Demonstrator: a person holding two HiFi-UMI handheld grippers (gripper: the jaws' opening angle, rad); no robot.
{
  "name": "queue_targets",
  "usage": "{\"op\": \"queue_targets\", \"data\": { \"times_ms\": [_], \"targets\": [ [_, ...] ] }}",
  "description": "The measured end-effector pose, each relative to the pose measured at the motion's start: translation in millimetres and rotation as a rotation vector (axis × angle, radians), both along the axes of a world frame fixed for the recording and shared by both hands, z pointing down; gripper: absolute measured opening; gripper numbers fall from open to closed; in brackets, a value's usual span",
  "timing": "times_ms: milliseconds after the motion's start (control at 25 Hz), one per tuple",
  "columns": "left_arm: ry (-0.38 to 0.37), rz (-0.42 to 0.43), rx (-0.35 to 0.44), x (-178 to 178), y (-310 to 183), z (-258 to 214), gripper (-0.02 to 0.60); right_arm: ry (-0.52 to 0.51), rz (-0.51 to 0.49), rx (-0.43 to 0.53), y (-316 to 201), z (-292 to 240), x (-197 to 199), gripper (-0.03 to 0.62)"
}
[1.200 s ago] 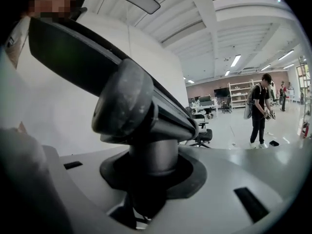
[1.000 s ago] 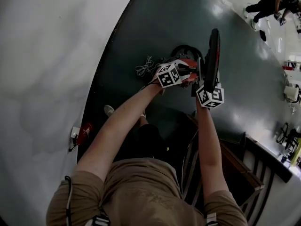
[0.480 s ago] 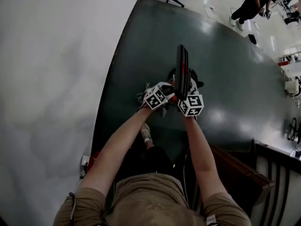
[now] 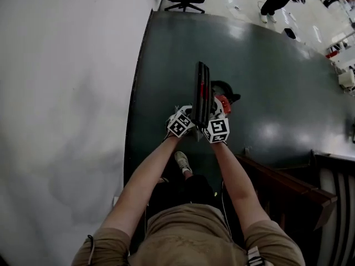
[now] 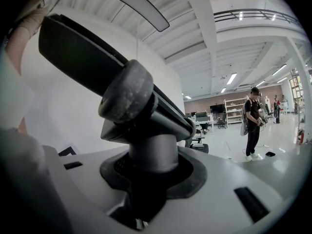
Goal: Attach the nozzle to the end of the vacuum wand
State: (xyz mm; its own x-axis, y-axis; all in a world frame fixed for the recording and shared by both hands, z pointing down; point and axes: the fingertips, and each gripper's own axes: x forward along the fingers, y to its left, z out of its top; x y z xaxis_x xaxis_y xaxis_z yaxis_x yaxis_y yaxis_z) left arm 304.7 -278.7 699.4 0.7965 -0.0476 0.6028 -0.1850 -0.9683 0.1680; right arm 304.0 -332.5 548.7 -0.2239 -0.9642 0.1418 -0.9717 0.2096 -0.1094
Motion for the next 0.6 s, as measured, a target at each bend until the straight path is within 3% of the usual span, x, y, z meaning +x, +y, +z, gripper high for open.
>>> {"op": "queue_targets", "data": {
  "times_ms": [200, 360, 440, 600],
  "targets": [
    [-0.063, 0.052, 0.043, 2.6, -1.8, -18.0, 0.146, -0.055, -0.028, -0.091, -6.0, -10.8, 1.8, 0.133],
    [-0.061, 0.048, 0.043, 13.0, 1.7, -23.7, 0.146, -0.08, -0.009, -0.061, -1.7, -18.1, 14.6, 0.133],
    [-0.059, 0.051, 0.052, 15.7, 5.5, -18.9, 0.146, -0.08, -0.011, -0.045, 2.8, -13.0, 17.7, 0.132],
    [-0.069, 0.037, 0.078, 18.7, 4.7, -7.8, 0.146, -0.044, -0.051, -0.128, 2.7, 1.9, 17.6, 0.129]
  ]
}}
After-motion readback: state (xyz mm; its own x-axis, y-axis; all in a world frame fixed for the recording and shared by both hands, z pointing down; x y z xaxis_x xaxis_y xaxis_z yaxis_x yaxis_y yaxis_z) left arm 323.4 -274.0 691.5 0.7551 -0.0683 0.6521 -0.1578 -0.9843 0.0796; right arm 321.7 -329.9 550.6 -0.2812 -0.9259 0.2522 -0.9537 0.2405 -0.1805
